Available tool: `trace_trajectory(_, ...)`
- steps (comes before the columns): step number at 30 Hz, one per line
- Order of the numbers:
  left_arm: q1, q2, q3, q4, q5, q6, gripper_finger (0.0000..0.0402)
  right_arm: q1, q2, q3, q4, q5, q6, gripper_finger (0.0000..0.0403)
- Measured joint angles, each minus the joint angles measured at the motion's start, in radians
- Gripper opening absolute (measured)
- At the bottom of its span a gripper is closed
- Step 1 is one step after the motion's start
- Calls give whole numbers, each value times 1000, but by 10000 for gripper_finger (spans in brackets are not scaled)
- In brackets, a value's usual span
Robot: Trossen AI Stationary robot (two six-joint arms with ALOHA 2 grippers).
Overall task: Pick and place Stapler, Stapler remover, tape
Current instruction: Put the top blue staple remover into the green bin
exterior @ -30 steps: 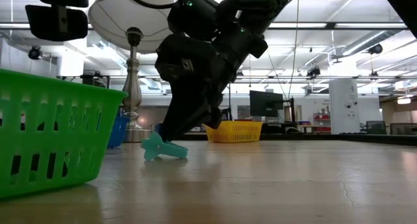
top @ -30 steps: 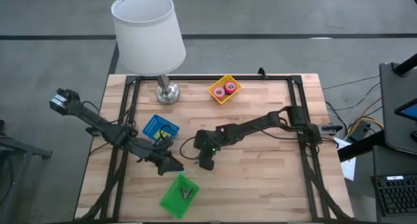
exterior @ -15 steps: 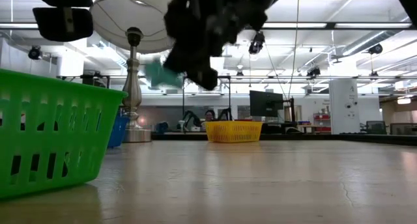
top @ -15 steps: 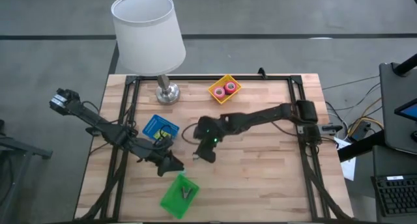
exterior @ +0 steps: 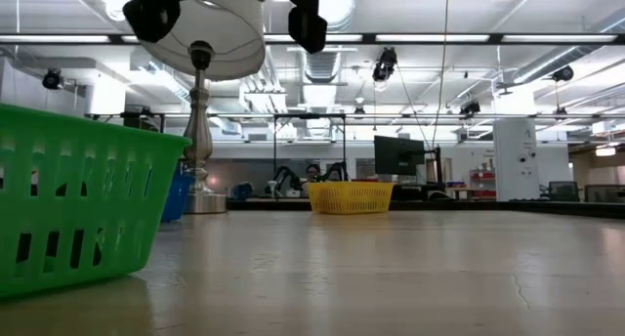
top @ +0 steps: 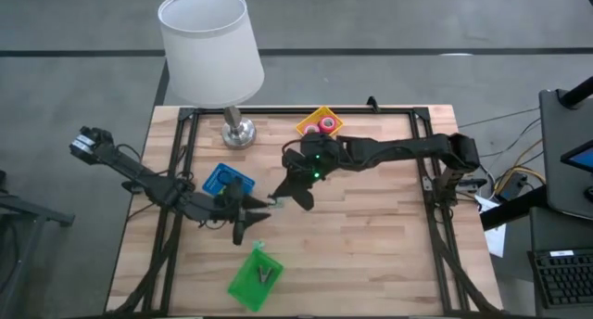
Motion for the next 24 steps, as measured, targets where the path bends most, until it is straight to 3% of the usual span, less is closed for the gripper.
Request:
trace_trajectory(5,1,-2,0,76,-68,125,149,-1,0,-1,-7,9,7,8)
trace_trajectory(15,3,-7,0,77,-76,98,149,-16,1,-1,-4,46,8,8)
trace_trajectory(24,2,-10,0,78,-60,96,149,-27,0,10,-4,-24,25,8)
